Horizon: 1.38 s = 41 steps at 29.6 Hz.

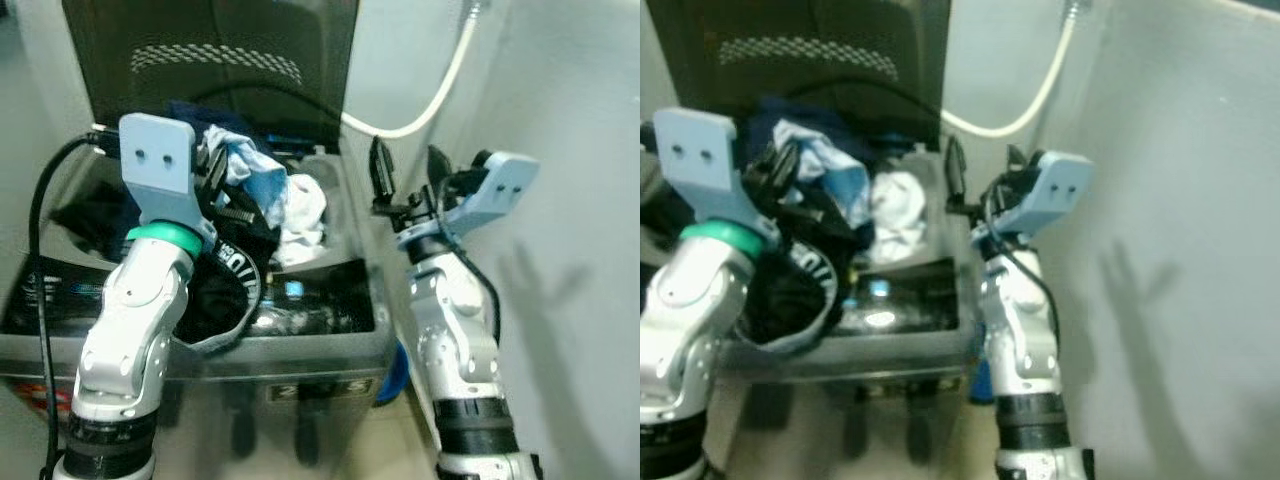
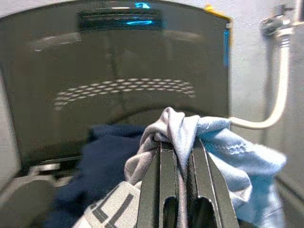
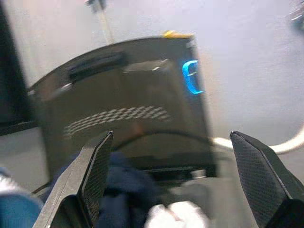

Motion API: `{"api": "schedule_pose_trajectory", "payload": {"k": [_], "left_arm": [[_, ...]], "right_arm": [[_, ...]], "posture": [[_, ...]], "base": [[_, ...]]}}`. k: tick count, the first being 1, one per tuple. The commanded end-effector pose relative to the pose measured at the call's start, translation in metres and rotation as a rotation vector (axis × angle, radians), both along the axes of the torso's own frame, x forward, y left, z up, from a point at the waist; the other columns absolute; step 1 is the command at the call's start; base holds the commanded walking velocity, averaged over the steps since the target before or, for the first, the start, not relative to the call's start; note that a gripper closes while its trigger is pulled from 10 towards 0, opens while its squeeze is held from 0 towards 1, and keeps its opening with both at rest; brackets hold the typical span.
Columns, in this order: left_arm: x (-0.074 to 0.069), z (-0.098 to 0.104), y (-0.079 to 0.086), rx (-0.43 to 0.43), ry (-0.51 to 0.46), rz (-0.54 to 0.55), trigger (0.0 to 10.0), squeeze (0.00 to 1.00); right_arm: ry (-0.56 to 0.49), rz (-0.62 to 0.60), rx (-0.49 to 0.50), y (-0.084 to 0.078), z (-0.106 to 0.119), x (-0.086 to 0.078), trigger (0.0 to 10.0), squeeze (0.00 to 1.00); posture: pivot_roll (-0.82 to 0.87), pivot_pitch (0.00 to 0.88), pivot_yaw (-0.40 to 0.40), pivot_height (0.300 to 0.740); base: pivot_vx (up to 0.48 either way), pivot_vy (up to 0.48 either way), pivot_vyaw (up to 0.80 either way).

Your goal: Clothes washing

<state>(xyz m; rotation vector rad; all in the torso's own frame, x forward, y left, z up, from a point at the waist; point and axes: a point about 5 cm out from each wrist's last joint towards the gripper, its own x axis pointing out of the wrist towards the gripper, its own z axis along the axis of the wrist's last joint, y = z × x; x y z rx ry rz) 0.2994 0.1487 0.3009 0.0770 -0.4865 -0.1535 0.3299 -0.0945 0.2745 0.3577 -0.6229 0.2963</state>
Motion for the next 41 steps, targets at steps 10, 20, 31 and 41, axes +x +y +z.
{"api": "schedule_pose_trajectory", "payload": {"k": [10, 20, 31, 41], "left_arm": [[0.003, -0.003, -0.005, 0.019, 0.017, -0.021, 10.0, 0.00], [0.004, 0.010, -0.008, 0.241, -0.121, -0.010, 10.0, 0.00], [0.062, 0.078, -0.010, 0.421, -0.340, 0.085, 10.0, 0.00], [0.102, 0.067, -0.013, 0.353, -0.030, -0.079, 10.0, 0.00]], "right_arm": [[0.012, -0.028, 0.004, -0.006, -0.005, 0.000, 10.0, 0.00], [-0.048, -0.001, -0.061, -0.002, 0.004, -0.001, 10.0, 0.00], [-0.342, -0.026, -0.111, 0.002, 0.093, 0.008, 10.0, 0.00], [-0.360, -0.143, -0.160, -0.018, 0.089, 0.003, 10.0, 0.00]], "posture": [[0.09, 0.012, -0.001, 0.740], [0.10, 0.026, -0.010, 0.740], [0.05, 0.133, 0.001, 0.740], [0.01, 0.222, 0.029, 0.740]], "base": [[0.000, 0.080, 0.00], [0.000, 0.000, 0.00], [0.000, 0.000, 0.00], [0.000, 0.000, 0.00]]}}
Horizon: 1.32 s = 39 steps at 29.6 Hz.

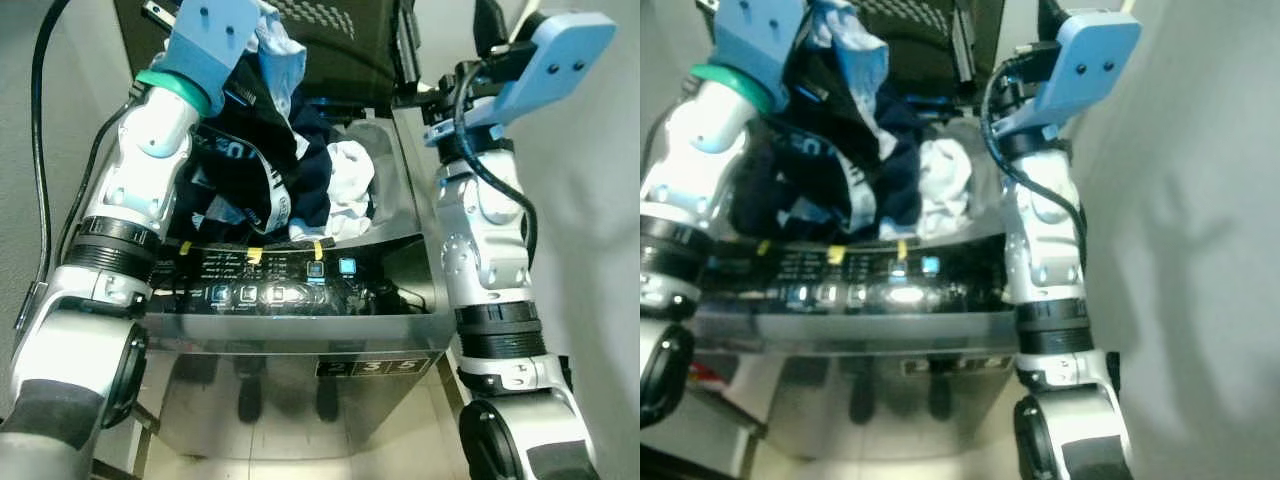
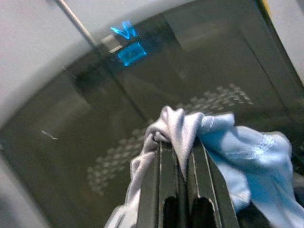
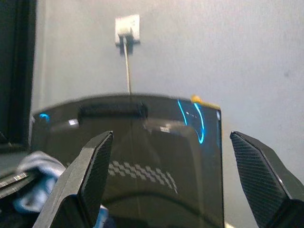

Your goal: Clothes washing

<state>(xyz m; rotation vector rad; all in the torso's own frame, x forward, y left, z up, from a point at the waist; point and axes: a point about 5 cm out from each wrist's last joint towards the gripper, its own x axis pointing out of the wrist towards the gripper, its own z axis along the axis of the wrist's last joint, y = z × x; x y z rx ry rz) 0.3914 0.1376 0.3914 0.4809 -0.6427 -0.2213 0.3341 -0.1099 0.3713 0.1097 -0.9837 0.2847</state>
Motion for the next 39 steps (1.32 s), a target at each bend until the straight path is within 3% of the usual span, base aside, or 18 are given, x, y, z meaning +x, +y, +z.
{"api": "schedule_pose_trajectory", "payload": {"k": [1, 2, 4, 5, 9, 11, 12, 15, 21, 23, 24, 26, 27, 28, 33, 34, 38, 39], "left_arm": [[0.010, -0.023, -0.002, -0.029, 0.177, -0.069, 10.0, 0.00], [0.010, -0.023, -0.002, -0.029, 0.177, -0.069, 10.0, 0.00], [0.017, -0.068, -0.012, -0.120, 0.513, -0.254, 10.0, 0.00], [0.013, -0.083, -0.014, -0.156, 0.599, -0.324, 10.0, 0.00], [-0.003, -0.096, -0.008, -0.183, 0.652, -0.381, 10.0, 0.00], [-0.003, -0.096, -0.008, -0.183, 0.652, -0.381, 10.0, 0.00], [-0.008, -0.101, -0.004, -0.186, 0.664, -0.377, 10.0, 1.00], [-0.019, -0.110, 0.004, -0.204, 0.683, -0.376, 10.0, 1.00], [-0.040, -0.080, 0.015, -0.231, 0.538, -0.406, 10.0, 1.00], [-0.046, -0.073, 0.016, -0.211, 0.500, -0.401, 10.0, 1.00], [-0.059, -0.063, 0.013, -0.149, 0.408, -0.411, 10.0, 1.00], [-0.059, -0.063, 0.013, -0.149, 0.408, -0.411, 10.0, 1.00], [-0.074, -0.053, 0.008, -0.071, 0.289, -0.405, 10.0, 1.00], [-0.087, -0.043, -0.001, 0.014, 0.159, -0.376, 10.0, 0.00], [-0.100, -0.033, -0.011, 0.092, 0.011, -0.316, 10.0, 0.00], [-0.098, -0.030, -0.011, 0.091, -0.036, -0.248, 10.0, 0.00], [-0.096, -0.030, -0.009, 0.072, -0.055, -0.201, 10.0, 0.00], [-0.094, -0.037, -0.012, 0.042, -0.002, -0.226, 10.0, 0.00]], "right_arm": [[0.016, -0.013, -0.003, -0.003, -0.008, -0.002, 10.0, 0.00], [0.016, -0.013, -0.003, -0.003, -0.008, -0.002, 10.0, 0.00], [0.067, -0.029, -0.009, -0.007, -0.026, -0.003, 10.0, 0.00], [0.089, -0.031, -0.010, -0.009, -0.033, -0.004, 10.0, 0.00], [0.114, -0.031, -0.008, -0.011, -0.042, -0.006, 10.0, 0.00], [0.114, -0.031, -0.008, -0.011, -0.042, -0.006, 10.0, 0.00], [0.116, -0.030, -0.005, -0.010, -0.042, -0.005, 10.0, 0.00], [0.121, -0.023, 0.000, -0.009, -0.043, -0.005, 10.0, 0.00], [0.135, -0.005, 0.002, -0.008, -0.043, -0.006, 10.0, 0.00], [0.138, -0.003, 0.003, -0.008, -0.043, -0.006, 10.0, 0.00], [0.139, 0.001, 0.005, -0.008, -0.043, -0.007, 10.0, 0.00], [0.139, 0.001, 0.005, -0.008, -0.043, -0.007, 10.0, 0.00], [0.140, 0.003, 0.006, -0.008, -0.043, -0.007, 10.0, 0.00], [0.142, 0.007, 0.010, -0.008, -0.043, -0.007, 10.0, 0.00], [0.146, 0.013, 0.015, -0.008, -0.044, -0.007, 10.0, 0.00], [0.149, 0.019, 0.016, -0.007, -0.045, -0.007, 10.0, 0.00], [0.152, 0.025, 0.016, -0.006, -0.047, -0.007, 10.0, 0.00], [0.153, 0.033, 0.017, -0.004, -0.048, -0.006, 10.0, 0.00]], "posture": [[0.01, 0.222, 0.029, 0.740], [0.01, 0.222, 0.029, 0.740], [0.01, 0.227, 0.028, 0.740], [0.01, 0.227, 0.028, 0.740], [0.02, 0.214, 0.034, 0.740], [0.02, 0.214, 0.034, 0.740], [0.03, 0.212, 0.032, 0.740], [0.03, 0.211, 0.024, 0.740], [0.05, 0.211, 0.015, 0.740], [0.05, 0.211, 0.016, 0.740], [0.05, 0.208, 0.015, 0.740], [0.05, 0.208, 0.015, 0.740], [0.06, 0.205, 0.013, 0.740], [0.07, 0.197, 0.012, 0.740], [0.07, 0.190, 0.010, 0.740], [0.08, 0.179, 0.010, 0.740], [0.08, 0.174, 0.010, 0.740], [0.08, 0.157, 0.010, 0.740]], "base": [[0.000, 0.000, 0.00], [0.000, 0.000, 0.00], [0.000, 0.000, 0.00], [0.000, 0.000, 0.00], [0.000, 0.000, 0.00], [0.000, 0.000, 0.00], [0.000, 0.000, 0.00], [0.000, 0.000, 0.00], [0.000, 0.000, 0.00], [0.000, 0.000, 0.00], [0.000, 0.000, 0.00], [0.000, 0.000, 0.00], [0.000, 0.000, 0.00], [0.000, 0.000, 0.00], [0.000, 0.000, 0.00], [0.000, 0.000, 0.00], [0.000, 0.000, 0.00], [0.000, 0.000, 0.00]]}}
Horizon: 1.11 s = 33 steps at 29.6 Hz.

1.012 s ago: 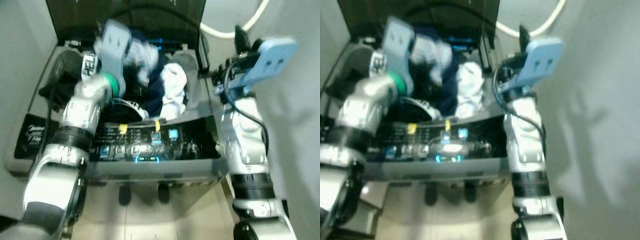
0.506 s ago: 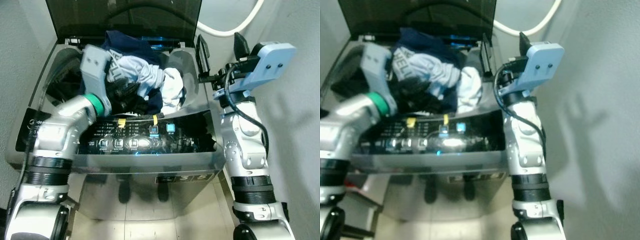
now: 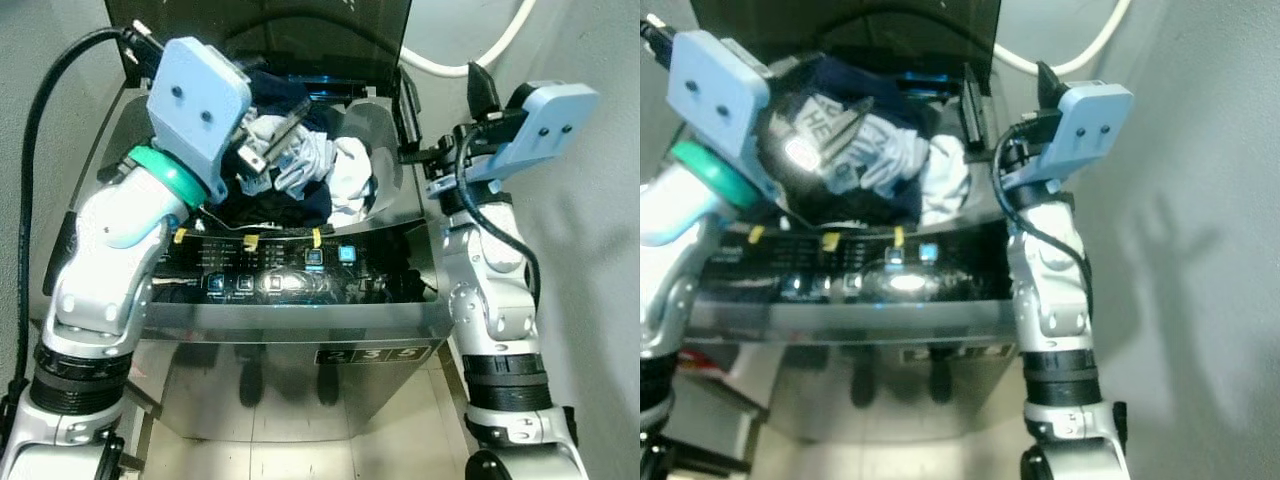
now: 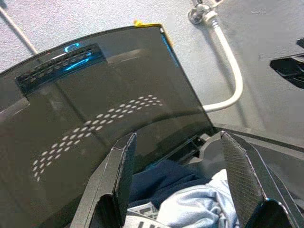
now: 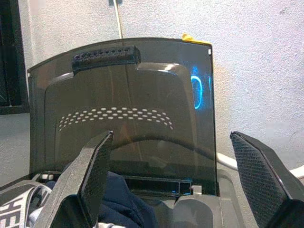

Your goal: Clothes washing

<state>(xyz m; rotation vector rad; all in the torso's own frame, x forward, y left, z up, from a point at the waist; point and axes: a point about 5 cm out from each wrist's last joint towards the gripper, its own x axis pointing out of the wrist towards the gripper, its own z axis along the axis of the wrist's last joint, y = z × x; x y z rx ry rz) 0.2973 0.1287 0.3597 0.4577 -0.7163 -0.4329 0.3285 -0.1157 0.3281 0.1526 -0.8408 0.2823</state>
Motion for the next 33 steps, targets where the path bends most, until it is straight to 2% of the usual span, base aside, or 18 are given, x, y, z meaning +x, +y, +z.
{"api": "schedule_pose_trajectory", "payload": {"k": [1, 3, 5, 7, 9, 10, 12, 13, 14, 15, 16, 17, 18, 19, 20, 26, 33], "left_arm": [[0.002, -0.014, -0.004, -0.035, 0.101, -0.043, 10.0, 0.00], [0.006, -0.027, -0.003, -0.080, 0.193, -0.052, 10.0, 0.00], [0.007, -0.030, -0.002, -0.065, 0.183, -0.021, 10.0, 0.00], [0.007, -0.038, -0.002, -0.005, 0.154, 0.030, 10.0, 0.00], [0.005, -0.043, -0.003, -0.013, 0.147, 0.040, 10.0, 0.00], [0.005, -0.046, -0.001, -0.092, 0.168, 0.044, 10.0, 0.00], [0.005, -0.046, -0.001, -0.092, 0.168, 0.044, 10.0, 0.00], [0.005, -0.049, 0.000, -0.153, 0.181, 0.049, 10.0, 0.00], [0.005, -0.049, 0.000, -0.153, 0.181, 0.049, 10.0, 0.00], [0.006, -0.051, 0.006, -0.259, 0.201, 0.079, 10.0, 0.00], [0.006, -0.051, 0.006, -0.259, 0.201, 0.079, 10.0, 0.00], [0.008, -0.053, 0.013, -0.336, 0.214, 0.112, 10.0, 0.00], [0.008, -0.053, 0.013, -0.336, 0.214, 0.112, 10.0, 0.00], [0.010, -0.054, 0.018, -0.372, 0.213, 0.142, 10.0, 0.00], [0.012, -0.053, 0.025, -0.383, 0.200, 0.175, 10.0, 0.00], [0.014, -0.048, 0.033, -0.380, 0.173, 0.203, 10.0, 0.00], [0.014, -0.048, 0.033, -0.403, 0.168, 0.215, 10.0, 0.00]], "right_arm": [[0.008, 0.020, 0.001, 0.003, -0.005, -0.001, 10.0, 0.00], [0.008, 0.026, 0.000, 0.004, -0.005, -0.001, 10.0, 0.00], [0.008, 0.029, -0.001, 0.004, -0.005, -0.001, 10.0, 0.00], [0.019, 0.056, 0.000, 0.005, -0.006, -0.001, 10.0, 0.00], [0.031, 0.068, 0.010, 0.005, -0.009, -0.002, 10.0, 0.00], [0.050, 0.077, 0.030, 0.005, -0.013, -0.002, 10.0, 0.00], [0.050, 0.077, 0.030, 0.005, -0.013, -0.002, 10.0, 0.00], [0.062, 0.081, 0.044, 0.004, -0.015, -0.002, 10.0, 0.00], [0.062, 0.081, 0.044, 0.004, -0.015, -0.002, 10.0, 0.00], [0.088, 0.083, 0.075, 0.003, -0.021, -0.002, 10.0, 0.00], [0.088, 0.083, 0.075, 0.003, -0.021, -0.002, 10.0, 0.00], [0.109, 0.087, 0.105, 0.002, -0.025, -0.001, 10.0, 0.00], [0.109, 0.087, 0.105, 0.002, -0.025, -0.001, 10.0, 0.00], [0.125, 0.089, 0.122, 0.002, -0.028, 0.000, 10.0, 0.00], [0.142, 0.088, 0.130, 0.001, -0.032, 0.002, 10.0, 0.00], [0.159, 0.094, 0.127, 0.004, -0.035, 0.004, 10.0, 0.00], [0.177, 0.098, 0.122, 0.004, -0.037, 0.004, 10.0, 0.00]], "posture": [[0.08, 0.149, 0.012, 0.740], [0.08, 0.146, 0.012, 0.740], [0.08, 0.146, 0.012, 0.740], [0.08, 0.131, 0.010, 0.740], [0.09, 0.121, 0.009, 0.740], [0.09, 0.117, 0.008, 0.740], [0.09, 0.117, 0.008, 0.740], [0.09, 0.117, 0.008, 0.740], [0.09, 0.117, 0.008, 0.740], [0.10, 0.094, -0.005, 0.740], [0.10, 0.094, -0.005, 0.740], [0.10, 0.086, -0.007, 0.740], [0.10, 0.086, -0.007, 0.740], [0.09, 0.075, -0.007, 0.740], [0.10, 0.071, -0.016, 0.740], [0.09, 0.056, -0.020, 0.740], [0.08, 0.064, -0.029, 0.740]], "base": [[0.000, 0.000, 0.00], [0.000, 0.000, 0.00], [0.000, 0.000, 0.00], [0.000, 0.000, 0.00], [0.000, 0.000, 0.00], [0.000, 0.000, 0.00], [0.000, 0.000, 0.00], [0.000, 0.000, 0.00], [0.000, 0.000, 0.00], [0.000, 0.000, 0.00], [0.000, 0.000, 0.00], [0.000, 0.000, 0.00], [0.000, 0.000, 0.00], [0.000, 0.000, 0.00], [0.000, 0.000, 0.00], [0.000, 0.000, 0.00], [0.000, 0.000, 0.00]]}}
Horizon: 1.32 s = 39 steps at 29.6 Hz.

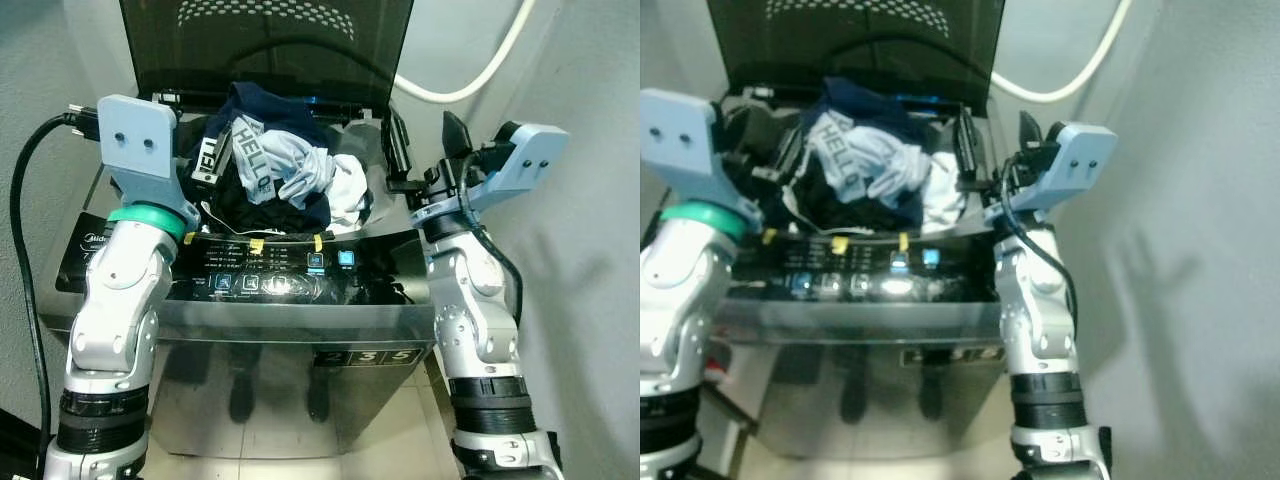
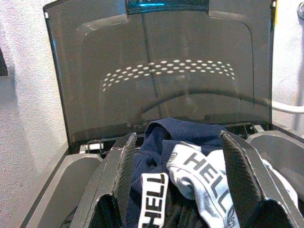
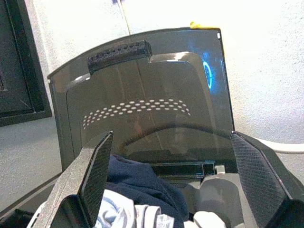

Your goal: Clothes washing

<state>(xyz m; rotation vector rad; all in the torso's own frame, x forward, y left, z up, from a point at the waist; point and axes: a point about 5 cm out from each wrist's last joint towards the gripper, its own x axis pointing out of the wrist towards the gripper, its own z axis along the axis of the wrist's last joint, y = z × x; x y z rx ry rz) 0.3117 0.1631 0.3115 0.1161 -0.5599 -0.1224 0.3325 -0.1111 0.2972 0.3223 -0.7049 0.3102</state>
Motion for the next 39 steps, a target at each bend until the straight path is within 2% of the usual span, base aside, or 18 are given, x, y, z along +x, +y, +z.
{"api": "schedule_pose_trajectory", "payload": {"k": [1, 7, 9, 11, 12, 13, 15, 17, 19, 22, 25, 26, 27, 28, 31, 34, 35, 39], "left_arm": [[0.000, 0.000, -0.001, -0.005, -0.006, 0.005, 10.0, 0.00], [-0.002, 0.000, -0.007, -0.024, -0.009, 0.006, 10.0, 0.00], [-0.003, -0.004, -0.016, -0.015, 0.012, -0.048, 10.0, 0.00], [-0.003, -0.004, -0.016, -0.015, 0.012, -0.048, 10.0, 0.00], [-0.004, -0.010, -0.021, -0.028, 0.072, -0.102, 10.0, 0.00], [-0.004, -0.010, -0.021, -0.028, 0.072, -0.102, 10.0, 0.00], [-0.002, -0.026, -0.021, -0.029, 0.228, -0.167, 10.0, 0.00], [-0.002, -0.026, -0.021, -0.029, 0.228, -0.167, 10.0, 0.00], [-0.001, -0.034, -0.009, 0.099, 0.292, -0.151, 10.0, 0.00], [0.000, -0.036, -0.003, 0.137, 0.314, -0.139, 10.0, 0.00], [0.016, -0.035, 0.016, -0.017, 0.410, -0.094, 10.0, 0.00], [0.016, -0.035, 0.016, -0.017, 0.410, -0.094, 10.0, 0.00], [0.020, -0.027, 0.024, -0.120, 0.406, -0.092, 10.0, 0.00], [0.020, -0.027, 0.024, -0.120, 0.406, -0.092, 10.0, 0.00], [0.026, -0.024, 0.041, -0.233, 0.427, -0.072, 10.0, 0.00], [0.043, -0.028, 0.051, -0.192, 0.482, -0.056, 10.0, 0.00], [0.043, -0.028, 0.051, -0.192, 0.482, -0.056, 10.0, 0.00], [0.061, -0.032, 0.050, -0.228, 0.533, -0.112, 10.0, 0.00]], "right_arm": [[0.030, 0.001, 0.002, -0.001, -0.006, 0.000, 10.0, 0.00], [0.007, 0.048, -0.017, 0.002, -0.006, -0.005, 10.0, 0.00], [0.006, 0.047, -0.026, 0.005, -0.005, -0.005, 10.0, 0.00], [0.006, 0.047, -0.026, 0.005, -0.005, -0.005, 10.0, 0.00], [-0.005, 0.047, -0.040, 0.005, -0.003, -0.005, 10.0, 0.00], [-0.005, 0.047, -0.040, 0.005, -0.003, -0.005, 10.0, 0.00], [-0.018, 0.036, -0.047, 0.004, 0.000, -0.005, 10.0, 0.00], [-0.018, 0.036, -0.047, 0.004, 0.000, -0.005, 10.0, 0.00], [-0.018, 0.033, -0.047, 0.004, 0.000, -0.005, 10.0, 0.00], [-0.018, 0.035, -0.049, 0.005, 0.000, -0.005, 10.0, 0.00], [-0.011, 0.019, -0.046, 0.001, -0.002, -0.005, 10.0, 0.00], [-0.011, 0.019, -0.046, 0.001, -0.002, -0.005, 10.0, 0.00], [-0.017, 0.018, -0.052, 0.001, -0.001, -0.006, 10.0, 0.00], [-0.017, 0.018, -0.052, 0.001, -0.001, -0.006, 10.0, 0.00], [-0.025, 0.010, -0.055, 0.000, 0.000, -0.008, 10.0, 0.00], [-0.010, 0.005, -0.035, -0.002, -0.001, -0.006, 10.0, 0.00], [-0.010, 0.005, -0.035, -0.002, -0.001, -0.006, 10.0, 0.00], [-0.011, 0.030, -0.044, 0.003, -0.001, -0.005, 10.0, 0.00]], "posture": [[0.08, 0.064, -0.029, 0.740], [0.08, 0.084, -0.051, 0.740], [0.08, 0.079, -0.050, 0.740], [0.08, 0.079, -0.050, 0.740], [0.08, 0.074, -0.049, 0.740], [0.08, 0.074, -0.049, 0.740], [0.09, 0.083, -0.050, 0.740], [0.09, 0.083, -0.050, 0.740], [0.09, 0.079, -0.044, 0.740], [0.09, 0.078, -0.039, 0.740], [0.08, 0.087, -0.035, 0.740], [0.08, 0.087, -0.035, 0.740], [0.07, 0.077, -0.022, 0.740], [0.07, 0.077, -0.022, 0.740], [0.07, 0.077, -0.014, 0.740], [0.09, 0.097, -0.037, 0.740], [0.09, 0.097, -0.037, 0.740], [0.09, 0.097, -0.044, 0.740]], "base": [[0.000, 0.000, 0.00], [0.000, 0.000, 0.00], [0.000, 0.000, 0.00], [0.000, 0.000, 0.00], [0.000, 0.000, 0.00], [0.000, 0.000, 0.00], [0.000, 0.000, 0.00], [0.000, 0.000, 0.00], [0.000, 0.000, 0.00], [0.000, 0.000, 0.00], [0.000, 0.000, 0.00], [0.000, 0.000, 0.00], [0.000, 0.000, 0.00], [0.000, 0.000, 0.00], [0.000, 0.000, 0.00], [0.000, 0.000, 0.00], [0.000, 0.000, 0.00], [0.000, 0.000, 0.00]]}}
